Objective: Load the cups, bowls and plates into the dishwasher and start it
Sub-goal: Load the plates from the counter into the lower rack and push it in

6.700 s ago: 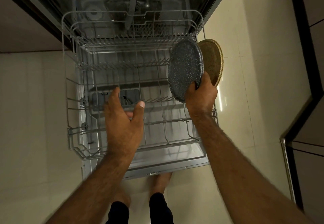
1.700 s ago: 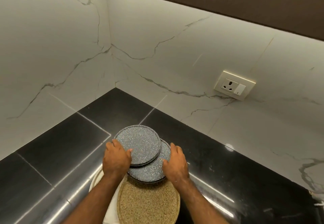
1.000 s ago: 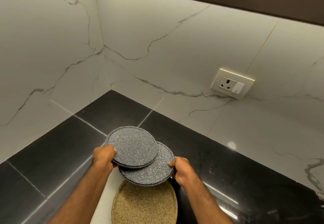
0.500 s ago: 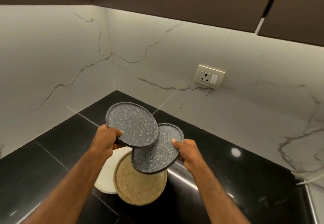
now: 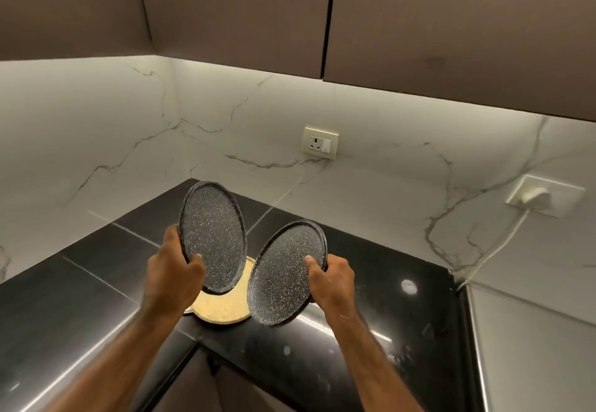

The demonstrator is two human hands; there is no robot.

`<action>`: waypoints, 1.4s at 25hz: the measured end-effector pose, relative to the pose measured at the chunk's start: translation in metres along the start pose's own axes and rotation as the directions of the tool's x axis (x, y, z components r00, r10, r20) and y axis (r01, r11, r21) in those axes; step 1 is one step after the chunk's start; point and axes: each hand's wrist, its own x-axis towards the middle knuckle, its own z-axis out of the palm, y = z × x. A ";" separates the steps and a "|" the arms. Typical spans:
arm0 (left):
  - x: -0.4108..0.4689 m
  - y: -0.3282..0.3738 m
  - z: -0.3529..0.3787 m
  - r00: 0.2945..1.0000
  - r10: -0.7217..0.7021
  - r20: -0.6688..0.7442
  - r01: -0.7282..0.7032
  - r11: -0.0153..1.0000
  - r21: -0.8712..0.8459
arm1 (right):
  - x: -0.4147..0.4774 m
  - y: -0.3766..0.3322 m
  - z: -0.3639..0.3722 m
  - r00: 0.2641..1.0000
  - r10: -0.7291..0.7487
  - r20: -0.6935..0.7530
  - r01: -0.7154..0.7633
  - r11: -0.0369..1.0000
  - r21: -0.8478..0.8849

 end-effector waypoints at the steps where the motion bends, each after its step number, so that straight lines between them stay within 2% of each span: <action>1: -0.014 0.004 -0.007 1.000 0.008 0.001 -0.008 1.000 -0.010 | -0.013 -0.002 -0.008 1.000 -0.022 -0.015 0.022 1.000 -0.020; 7: -0.083 0.006 -0.056 0.997 0.048 0.055 -0.047 0.998 -0.029 | -0.104 -0.019 -0.042 0.990 -0.134 -0.055 0.127 0.985 -0.114; 17: -0.221 -0.067 -0.164 0.987 0.111 0.113 -0.111 0.994 -0.004 | -0.308 -0.002 -0.052 0.975 -0.129 -0.180 0.071 0.951 -0.301; 23: -0.301 -0.079 -0.214 0.977 0.161 0.137 -0.159 0.987 -0.025 | -0.425 0.008 -0.090 0.971 -0.133 -0.201 0.058 0.938 -0.342; 28: -0.350 -0.070 -0.237 0.964 0.199 0.176 -0.201 0.979 -0.006 | -0.483 0.015 -0.124 0.967 -0.111 -0.229 0.015 0.923 -0.384; 35: -0.409 -0.051 -0.239 0.953 0.215 0.215 -0.222 0.975 0.009 | -0.518 0.036 -0.172 0.956 -0.127 -0.265 0.009 0.913 -0.407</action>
